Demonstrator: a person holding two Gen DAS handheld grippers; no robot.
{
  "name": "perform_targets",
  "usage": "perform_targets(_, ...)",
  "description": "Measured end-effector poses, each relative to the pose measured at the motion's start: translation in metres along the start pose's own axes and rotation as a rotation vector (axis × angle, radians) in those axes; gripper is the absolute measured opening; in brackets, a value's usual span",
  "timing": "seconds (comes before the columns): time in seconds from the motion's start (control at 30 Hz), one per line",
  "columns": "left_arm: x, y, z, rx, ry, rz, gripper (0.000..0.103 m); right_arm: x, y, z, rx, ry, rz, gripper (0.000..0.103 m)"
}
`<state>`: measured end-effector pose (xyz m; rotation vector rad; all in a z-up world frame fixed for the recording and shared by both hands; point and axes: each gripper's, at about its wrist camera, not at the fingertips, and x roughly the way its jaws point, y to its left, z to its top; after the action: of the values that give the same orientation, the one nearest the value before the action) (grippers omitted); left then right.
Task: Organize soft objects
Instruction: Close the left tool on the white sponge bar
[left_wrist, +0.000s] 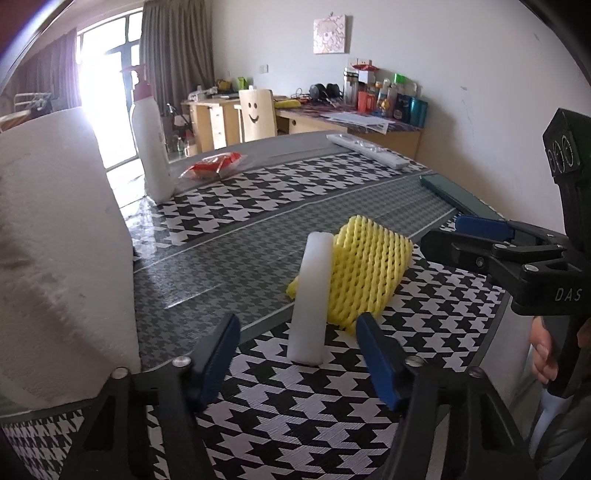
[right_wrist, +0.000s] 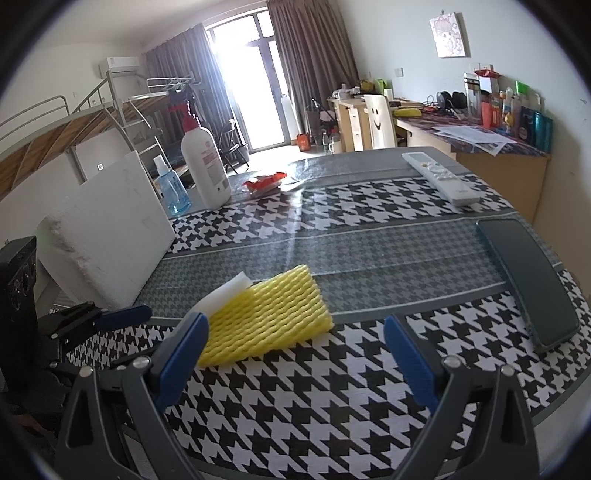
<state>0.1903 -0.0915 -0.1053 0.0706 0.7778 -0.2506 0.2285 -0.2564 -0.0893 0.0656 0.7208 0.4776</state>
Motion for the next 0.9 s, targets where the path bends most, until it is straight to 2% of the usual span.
perform_targets(0.13,0.004,-0.003,0.0,0.007,0.019,-0.007,0.055,0.002,0.001,0.001,-0.002,0.003,0.007,0.098)
perform_targets(0.2,0.007,-0.003,0.0,0.006,0.032,-0.008,0.046,0.002,0.001,0.001,-0.005,0.002,0.011,0.098)
perform_targets(0.43,0.014,-0.006,0.001,0.006,0.064,-0.014,0.042,0.004,-0.001,0.001,-0.001,0.002,0.022,0.098)
perform_targets(0.53,0.017,-0.008,0.002,0.011,0.071,-0.02,0.036,0.005,-0.004,0.001,0.008,0.005,0.023,0.098)
perform_targets(0.6,0.019,-0.008,0.002,0.008,0.079,-0.015,0.026,0.005,-0.004,0.001,0.007,0.005,0.025,0.098)
perform_targets(0.63,0.019,-0.007,0.002,0.003,0.08,-0.01,0.024,0.005,-0.004,0.001,0.008,0.006,0.025,0.098)
perform_targets(0.9,0.018,-0.005,0.002,0.003,0.074,-0.011,0.017,0.007,-0.004,0.001,0.004,0.011,0.032,0.098)
